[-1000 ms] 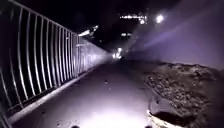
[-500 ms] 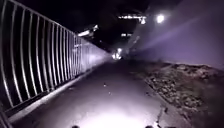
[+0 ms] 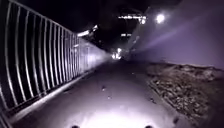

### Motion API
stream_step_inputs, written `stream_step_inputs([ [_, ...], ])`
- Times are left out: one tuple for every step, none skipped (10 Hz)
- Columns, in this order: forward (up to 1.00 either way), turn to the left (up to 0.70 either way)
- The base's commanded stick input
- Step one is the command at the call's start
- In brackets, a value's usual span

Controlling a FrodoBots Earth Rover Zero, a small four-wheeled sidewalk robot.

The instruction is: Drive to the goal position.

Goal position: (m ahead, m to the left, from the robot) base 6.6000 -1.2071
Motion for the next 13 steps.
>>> stream_step_inputs([
  [0.5, 0.0],
  [0.5, 0.0],
  [0.5, 0.0],
  [0.5, 0.0],
  [0.5, 0.0],
  [0.5, 0.0],
  [0.5, 0.0],
  [0.5, 0.0],
  [0.5, 0.0],
  [0.5, 0.0],
  [0.5, 0.0],
  [0.5, 0.0],
  [0.5, 0.0],
])
